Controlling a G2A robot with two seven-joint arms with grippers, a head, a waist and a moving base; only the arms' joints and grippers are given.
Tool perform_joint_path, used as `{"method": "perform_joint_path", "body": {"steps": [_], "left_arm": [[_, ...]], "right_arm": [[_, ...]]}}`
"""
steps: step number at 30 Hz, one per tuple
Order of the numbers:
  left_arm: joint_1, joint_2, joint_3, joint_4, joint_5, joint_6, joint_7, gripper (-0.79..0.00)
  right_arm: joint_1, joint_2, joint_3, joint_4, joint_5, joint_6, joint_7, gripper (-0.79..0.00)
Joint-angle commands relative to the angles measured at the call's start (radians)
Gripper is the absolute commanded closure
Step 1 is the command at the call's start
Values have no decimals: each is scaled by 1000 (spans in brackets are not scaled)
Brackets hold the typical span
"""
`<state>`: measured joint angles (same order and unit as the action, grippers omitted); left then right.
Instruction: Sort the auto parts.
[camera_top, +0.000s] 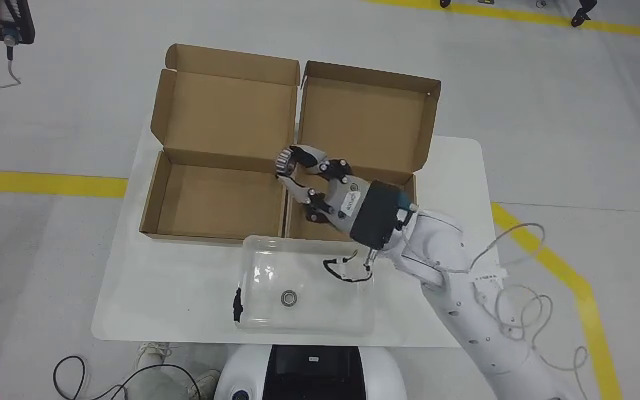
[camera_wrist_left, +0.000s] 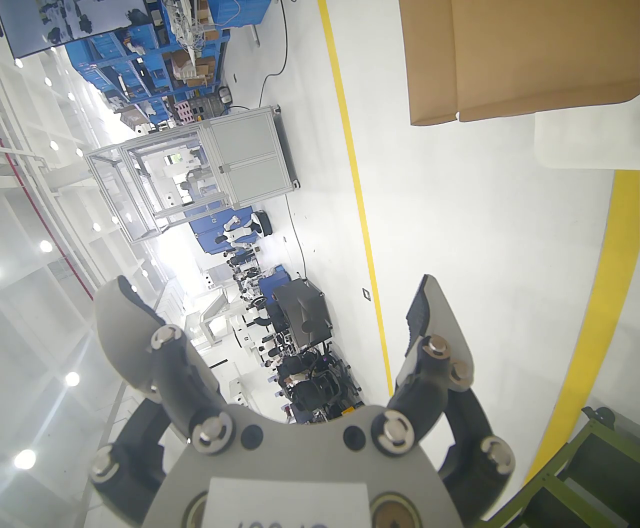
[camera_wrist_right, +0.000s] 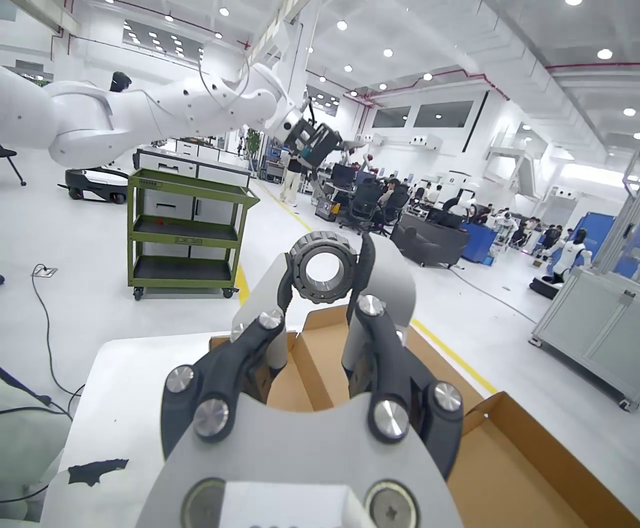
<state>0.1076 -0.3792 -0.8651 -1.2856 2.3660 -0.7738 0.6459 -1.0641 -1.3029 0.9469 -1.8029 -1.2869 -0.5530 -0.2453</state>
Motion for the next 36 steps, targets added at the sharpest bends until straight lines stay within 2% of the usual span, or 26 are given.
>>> {"method": "perform_joint_path", "body": {"steps": [1,17,26,36], "left_arm": [[0,0,0,0,0,0,0,-785],[0,0,0,0,0,0,0,-785],[0,0,0,0,0,0,0,-785],[0,0,0,0,0,0,0,-785]], "right_arm": [[17,-5,-14,37,0,8,28,0],[169,-61,-174,303,18,13,223,0],[285,-129,-324,461,3,41,346,0],[371,-203,-428,616,8,42,454,0]]}}
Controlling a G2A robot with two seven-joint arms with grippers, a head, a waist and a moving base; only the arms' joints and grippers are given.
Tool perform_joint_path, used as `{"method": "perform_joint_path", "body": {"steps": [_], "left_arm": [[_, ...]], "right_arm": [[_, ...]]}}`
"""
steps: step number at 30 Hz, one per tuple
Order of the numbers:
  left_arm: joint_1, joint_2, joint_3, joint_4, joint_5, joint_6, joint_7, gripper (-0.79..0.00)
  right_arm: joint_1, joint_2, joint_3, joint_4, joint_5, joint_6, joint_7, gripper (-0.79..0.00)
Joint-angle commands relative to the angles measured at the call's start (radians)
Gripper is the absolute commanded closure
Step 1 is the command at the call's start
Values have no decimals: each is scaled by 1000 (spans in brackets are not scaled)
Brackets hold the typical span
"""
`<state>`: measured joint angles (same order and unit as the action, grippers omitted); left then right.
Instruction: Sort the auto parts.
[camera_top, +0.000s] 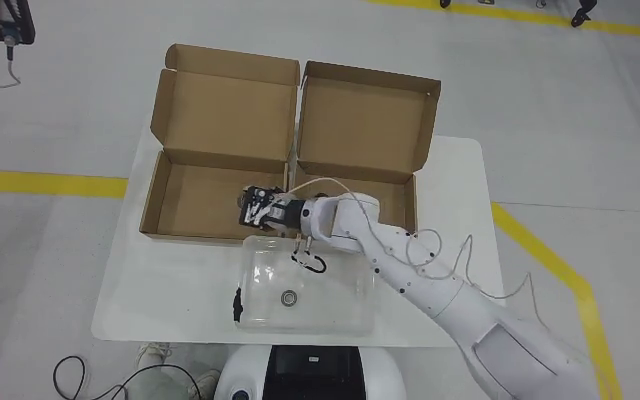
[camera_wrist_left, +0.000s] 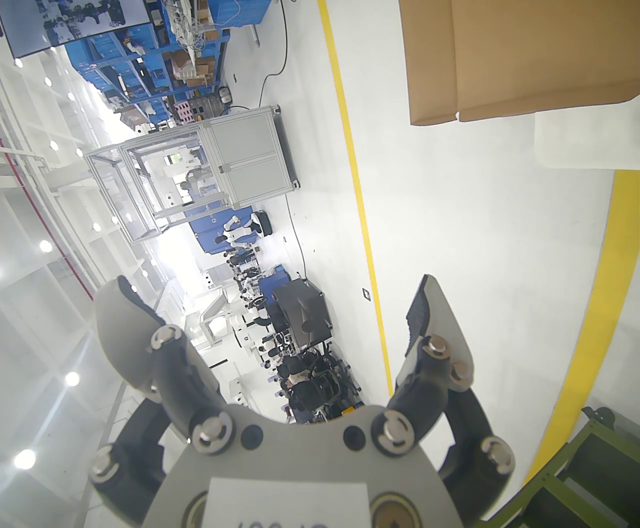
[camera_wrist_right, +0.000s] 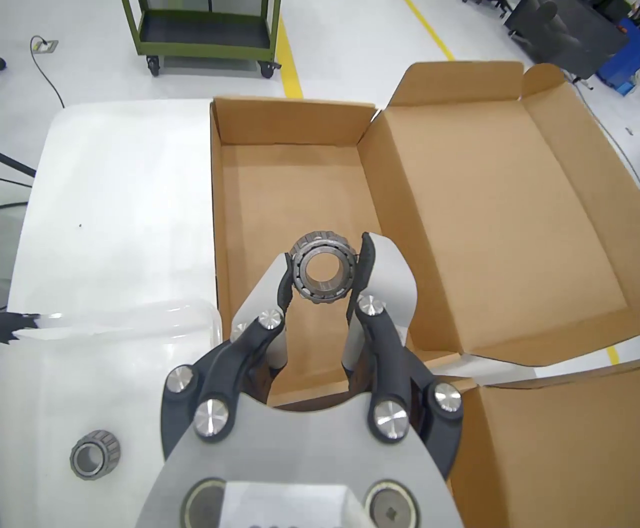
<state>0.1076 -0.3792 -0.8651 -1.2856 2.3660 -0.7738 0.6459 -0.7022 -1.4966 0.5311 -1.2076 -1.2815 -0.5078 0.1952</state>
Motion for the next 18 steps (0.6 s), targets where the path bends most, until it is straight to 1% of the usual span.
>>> {"method": "perform_joint_path", "body": {"steps": [1,9,14,18], "left_arm": [[0,0,0,0,0,0,0,-785],[0,0,0,0,0,0,0,-785],[0,0,0,0,0,0,0,-785],[0,0,0,0,0,0,0,-785]], "right_arm": [[16,-17,-21,37,6,-6,20,0],[66,-80,-81,153,21,-22,56,0],[87,-115,-102,226,28,-24,58,0],[103,-139,-112,277,25,-23,49,-40]]}}
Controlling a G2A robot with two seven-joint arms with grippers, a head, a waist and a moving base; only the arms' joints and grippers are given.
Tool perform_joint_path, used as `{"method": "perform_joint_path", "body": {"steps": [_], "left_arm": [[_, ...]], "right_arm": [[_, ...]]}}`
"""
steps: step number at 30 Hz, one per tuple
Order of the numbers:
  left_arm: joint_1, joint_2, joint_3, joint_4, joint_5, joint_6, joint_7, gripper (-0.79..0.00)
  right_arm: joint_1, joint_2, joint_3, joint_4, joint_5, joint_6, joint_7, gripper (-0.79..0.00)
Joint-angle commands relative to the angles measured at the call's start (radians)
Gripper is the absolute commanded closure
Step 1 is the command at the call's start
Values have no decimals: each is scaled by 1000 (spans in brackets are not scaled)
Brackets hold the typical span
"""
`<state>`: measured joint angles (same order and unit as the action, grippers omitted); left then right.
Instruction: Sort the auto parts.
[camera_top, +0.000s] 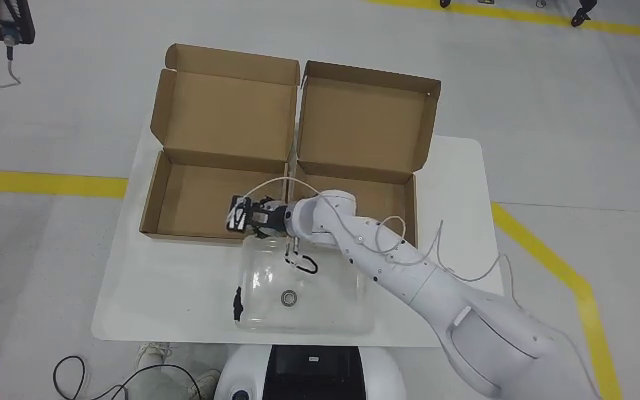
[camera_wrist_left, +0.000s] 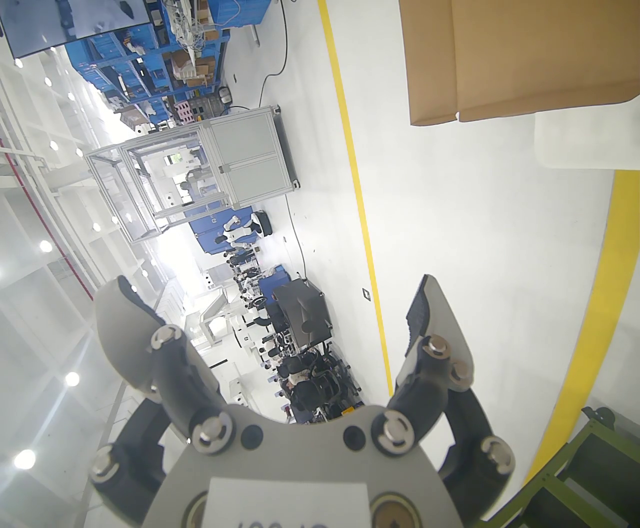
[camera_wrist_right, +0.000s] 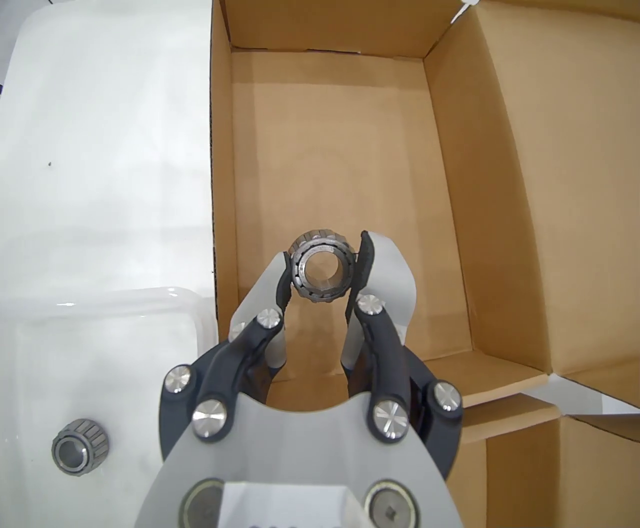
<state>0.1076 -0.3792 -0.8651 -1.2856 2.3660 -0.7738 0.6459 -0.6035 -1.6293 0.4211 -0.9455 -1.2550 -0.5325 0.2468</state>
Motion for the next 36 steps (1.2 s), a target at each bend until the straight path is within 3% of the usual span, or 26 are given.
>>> {"method": "perform_joint_path", "body": {"steps": [1,5,8,16,26,36], "left_arm": [[0,0,0,0,0,0,0,-785],[0,0,0,0,0,0,0,-785],[0,0,0,0,0,0,0,-785],[0,0,0,0,0,0,0,-785],[0,0,0,0,0,0,0,-785],[0,0,0,0,0,0,0,-785]], "right_arm": [[7,-11,-3,25,-2,2,-5,-55],[16,-28,-2,59,-5,3,-19,-222],[21,-36,3,70,-10,4,-35,-286],[17,-39,23,44,-45,0,-62,-246],[3,-30,69,20,-61,-21,-79,-280],[-82,32,159,-221,-109,-117,-68,-323]]}}
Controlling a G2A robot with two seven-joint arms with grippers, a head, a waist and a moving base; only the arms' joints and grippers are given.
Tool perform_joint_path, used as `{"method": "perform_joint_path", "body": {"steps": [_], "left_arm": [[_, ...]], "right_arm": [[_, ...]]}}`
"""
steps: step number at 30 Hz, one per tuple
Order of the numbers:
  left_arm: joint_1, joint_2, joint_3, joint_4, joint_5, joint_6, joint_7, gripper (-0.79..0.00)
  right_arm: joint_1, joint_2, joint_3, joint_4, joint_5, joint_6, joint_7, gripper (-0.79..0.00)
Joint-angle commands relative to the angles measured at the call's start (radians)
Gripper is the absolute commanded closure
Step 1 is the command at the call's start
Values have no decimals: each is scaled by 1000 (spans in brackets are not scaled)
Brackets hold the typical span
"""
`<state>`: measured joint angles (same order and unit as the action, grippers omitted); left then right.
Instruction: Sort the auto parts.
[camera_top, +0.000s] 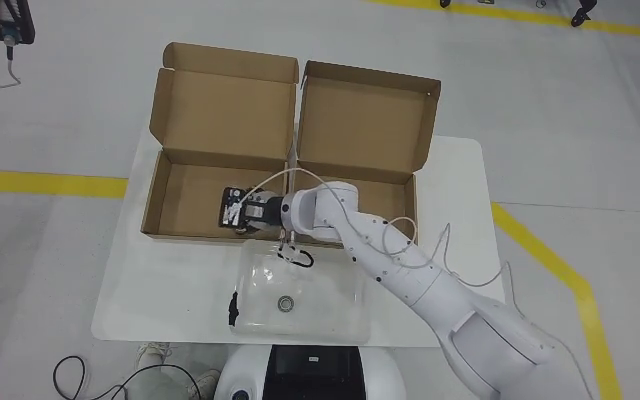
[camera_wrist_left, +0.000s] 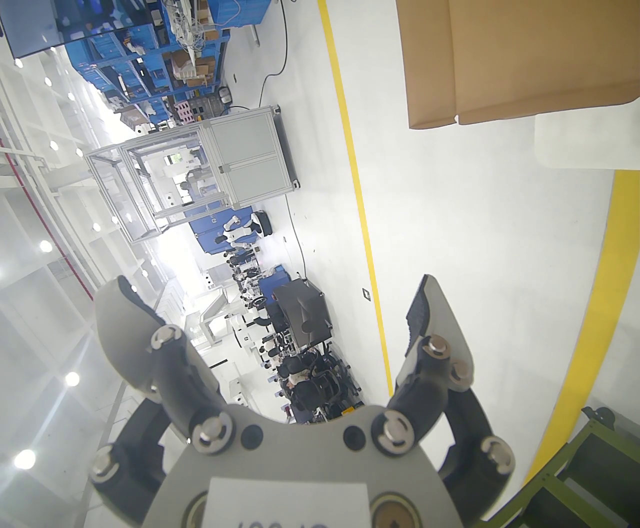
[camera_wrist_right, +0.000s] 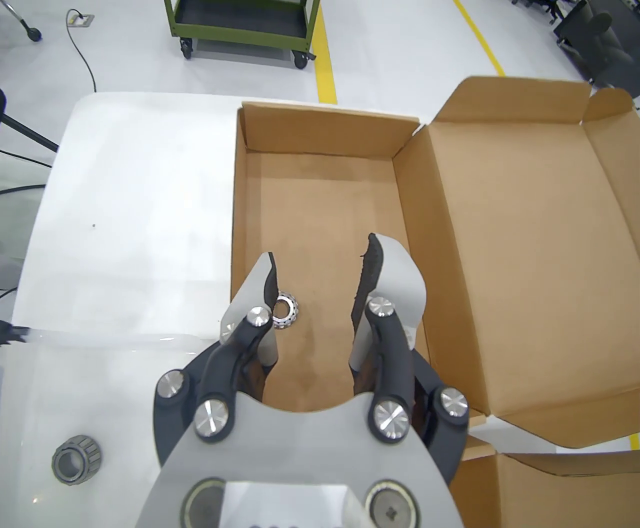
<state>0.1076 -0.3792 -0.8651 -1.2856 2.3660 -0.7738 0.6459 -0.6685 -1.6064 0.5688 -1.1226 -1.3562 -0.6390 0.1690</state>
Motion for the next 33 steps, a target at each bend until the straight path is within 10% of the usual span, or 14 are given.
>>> {"method": "perform_joint_path", "body": {"steps": [1,33], "left_arm": [[0,0,0,0,0,0,0,-785],[0,0,0,0,0,0,0,-785]], "right_arm": [[-33,16,19,-76,-14,-20,19,-329],[-419,158,199,-602,-166,-131,224,-425]]}}
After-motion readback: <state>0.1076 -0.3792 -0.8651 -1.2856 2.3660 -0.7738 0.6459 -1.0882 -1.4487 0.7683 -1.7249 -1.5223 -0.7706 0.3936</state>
